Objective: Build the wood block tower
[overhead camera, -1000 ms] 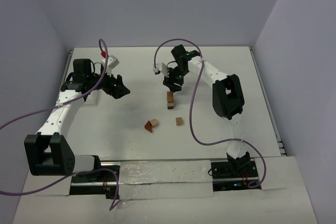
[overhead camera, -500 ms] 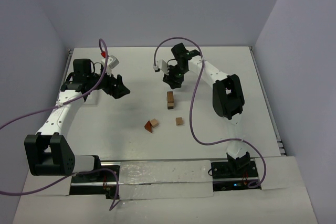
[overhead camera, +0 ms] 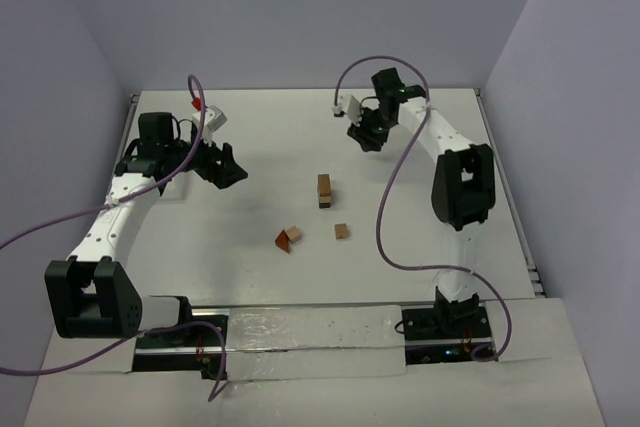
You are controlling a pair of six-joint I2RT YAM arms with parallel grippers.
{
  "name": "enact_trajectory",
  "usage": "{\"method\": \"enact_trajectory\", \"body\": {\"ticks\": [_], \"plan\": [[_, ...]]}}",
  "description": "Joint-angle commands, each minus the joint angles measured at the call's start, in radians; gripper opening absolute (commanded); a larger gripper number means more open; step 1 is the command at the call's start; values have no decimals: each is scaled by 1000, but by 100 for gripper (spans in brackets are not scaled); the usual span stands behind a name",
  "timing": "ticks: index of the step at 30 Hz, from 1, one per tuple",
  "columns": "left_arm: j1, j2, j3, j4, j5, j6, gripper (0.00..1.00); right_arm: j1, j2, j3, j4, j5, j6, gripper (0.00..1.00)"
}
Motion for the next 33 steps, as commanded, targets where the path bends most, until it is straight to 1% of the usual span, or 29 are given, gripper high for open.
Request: {"method": "enact_trajectory", "body": {"ticks": [1,2,5,9,12,13,14,16,21,29,33], "plan": [[-4,-50,-8,26,11,28,98,5,-285,-189,-52,-98,-60,47],[-4,-55,-11,22,15,32,98,16,-372,-307,-42,-117,-61,48],[-4,-60,-15,12,23,45,98,53,-496,-521,9,-145,-46,49],[-4,-58,-13,-2,20,58,98,169,-594,-660,30,-154,-15,50],[-4,-67,-16,-2,23,56,98,255,-618,-771,97,-111,-4,52],[-4,-70,-18,-2,20,55,98,284,-618,-784,109,-89,-3,53],[-4,-71,-18,-2,20,55,98,286,-616,-785,120,-89,-2,55],[-4,-86,-22,1,19,52,98,312,-574,-794,134,-95,19,58],[-4,-104,-27,-5,16,55,98,329,-514,-761,178,-98,57,63],[-7,-113,-32,-6,12,62,99,335,-450,-703,192,-78,80,64],[-7,-114,-38,-6,9,68,99,369,-429,-704,197,-76,82,64]]}}
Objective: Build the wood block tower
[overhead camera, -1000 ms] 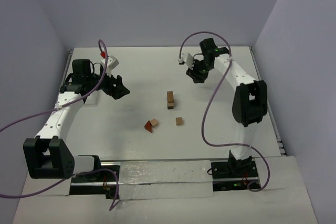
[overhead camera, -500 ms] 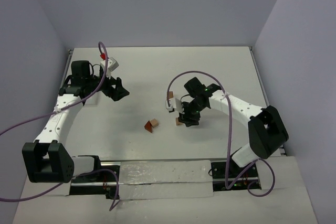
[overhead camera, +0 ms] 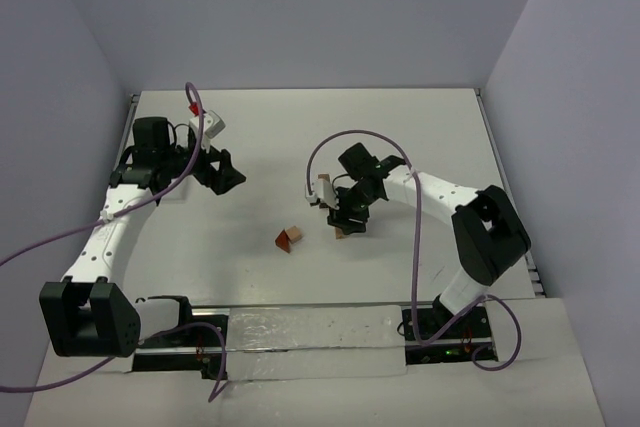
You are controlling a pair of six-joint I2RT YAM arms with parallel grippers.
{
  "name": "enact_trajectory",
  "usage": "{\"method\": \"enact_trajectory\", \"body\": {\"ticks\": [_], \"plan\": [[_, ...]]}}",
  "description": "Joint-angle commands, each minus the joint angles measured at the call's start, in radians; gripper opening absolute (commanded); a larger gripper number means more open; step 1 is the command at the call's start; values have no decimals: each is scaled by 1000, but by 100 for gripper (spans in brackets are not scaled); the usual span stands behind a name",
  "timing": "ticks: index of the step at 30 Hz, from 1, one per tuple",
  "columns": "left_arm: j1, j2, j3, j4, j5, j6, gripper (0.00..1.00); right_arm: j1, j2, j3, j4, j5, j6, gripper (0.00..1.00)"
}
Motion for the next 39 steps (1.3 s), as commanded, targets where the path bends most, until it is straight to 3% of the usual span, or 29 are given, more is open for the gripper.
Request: {"method": "enact_trajectory", "body": {"ticks": [1,8,13,19,25,39], "plan": [[-6,-21,-5,3,6,25,99,45,20,33,25,-1,14,64],[-6,-22,0,-7,-2,30,99,93,50,18,21,2,12,63],[-6,-22,7,-13,2,28,99,102,74,46,8,9,9,52],[-6,-25,4,-7,3,25,99,121,81,61,-10,55,-24,46],[-6,-32,0,-11,-2,31,99,133,64,66,-15,74,-38,67],[-6,-33,-2,-6,1,25,99,117,29,87,-42,111,-91,68]]}}
